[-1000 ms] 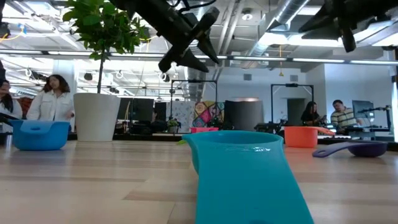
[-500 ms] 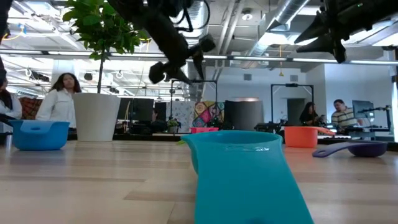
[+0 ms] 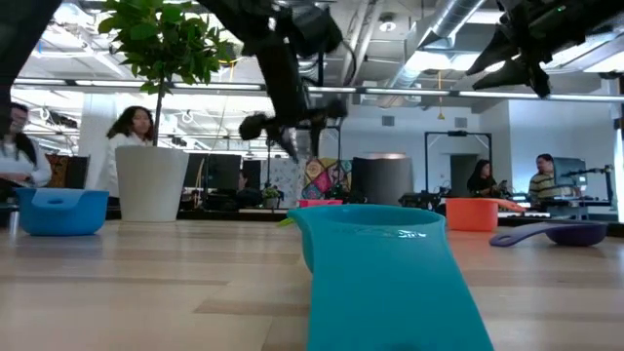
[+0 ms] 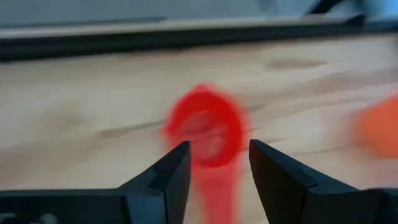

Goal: Nest measuring cups in basket
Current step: Stack the red measuring cup on top of the orange measuring cup

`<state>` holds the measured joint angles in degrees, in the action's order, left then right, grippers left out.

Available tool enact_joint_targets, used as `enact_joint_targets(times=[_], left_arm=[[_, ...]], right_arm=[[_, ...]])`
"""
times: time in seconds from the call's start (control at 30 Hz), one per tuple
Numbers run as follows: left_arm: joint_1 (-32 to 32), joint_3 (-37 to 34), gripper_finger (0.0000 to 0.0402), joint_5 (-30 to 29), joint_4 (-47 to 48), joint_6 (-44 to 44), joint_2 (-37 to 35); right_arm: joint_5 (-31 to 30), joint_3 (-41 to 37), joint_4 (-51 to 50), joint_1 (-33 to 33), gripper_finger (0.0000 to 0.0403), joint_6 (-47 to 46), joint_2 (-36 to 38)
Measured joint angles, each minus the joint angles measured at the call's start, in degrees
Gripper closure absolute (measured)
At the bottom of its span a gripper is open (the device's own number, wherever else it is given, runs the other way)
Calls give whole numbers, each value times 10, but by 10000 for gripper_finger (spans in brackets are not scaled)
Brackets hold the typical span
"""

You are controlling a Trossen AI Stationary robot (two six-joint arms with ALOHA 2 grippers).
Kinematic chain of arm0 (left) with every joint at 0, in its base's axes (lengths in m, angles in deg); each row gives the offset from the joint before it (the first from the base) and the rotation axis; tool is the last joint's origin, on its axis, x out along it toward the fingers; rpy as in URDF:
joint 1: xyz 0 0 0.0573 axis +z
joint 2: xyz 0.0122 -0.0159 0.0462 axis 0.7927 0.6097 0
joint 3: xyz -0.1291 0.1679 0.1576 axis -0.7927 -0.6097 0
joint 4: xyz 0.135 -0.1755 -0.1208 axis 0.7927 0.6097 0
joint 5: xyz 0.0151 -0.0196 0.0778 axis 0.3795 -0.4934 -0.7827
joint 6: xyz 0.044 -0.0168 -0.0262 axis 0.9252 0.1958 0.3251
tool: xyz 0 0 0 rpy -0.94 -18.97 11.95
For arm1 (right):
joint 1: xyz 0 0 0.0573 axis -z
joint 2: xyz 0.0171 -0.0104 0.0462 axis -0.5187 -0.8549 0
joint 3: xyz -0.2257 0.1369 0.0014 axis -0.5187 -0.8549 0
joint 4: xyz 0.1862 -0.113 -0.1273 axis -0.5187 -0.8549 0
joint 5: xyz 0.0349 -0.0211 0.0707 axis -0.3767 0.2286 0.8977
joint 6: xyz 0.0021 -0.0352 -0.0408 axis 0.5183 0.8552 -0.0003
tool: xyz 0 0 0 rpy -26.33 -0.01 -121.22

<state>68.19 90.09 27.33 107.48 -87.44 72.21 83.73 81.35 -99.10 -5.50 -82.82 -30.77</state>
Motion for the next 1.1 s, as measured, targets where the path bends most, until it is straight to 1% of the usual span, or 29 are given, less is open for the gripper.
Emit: enact_joint_targets(times=[0.1,0.17,0.23,0.3,0.4,0.57,0.8,0.9,1.0,1.1], left_arm=[[16,13,248,29,-2,0,30],[26,21,248,46,-2,-4,46],[36,21,248,61,4,-4,56],[45,21,248,62,7,-5,62],[58,22,248,61,20,-5,65],[77,16,248,90,19,-12,74],[86,15,248,140,15,-16,94],[86,16,250,167,-7,-24,103],[83,16,260,170,-8,-27,104],[83,16,286,160,-7,-26,104]], right_arm=[[-16,22,-34,7,195,2,-26],[-31,30,-45,13,179,-17,-46],[-33,32,-52,19,169,-38,-65],[-27,32,-52,24,164,-47,-81],[-19,32,-54,24,164,-56,-100],[-12,32,-55,24,163,-69,-125],[-12,32,-54,24,163,-80,-127],[-12,32,-54,24,163,-83,-126],[-13,32,-53,24,163,-83,-124],[-13,32,-54,24,163,-84,-124]])
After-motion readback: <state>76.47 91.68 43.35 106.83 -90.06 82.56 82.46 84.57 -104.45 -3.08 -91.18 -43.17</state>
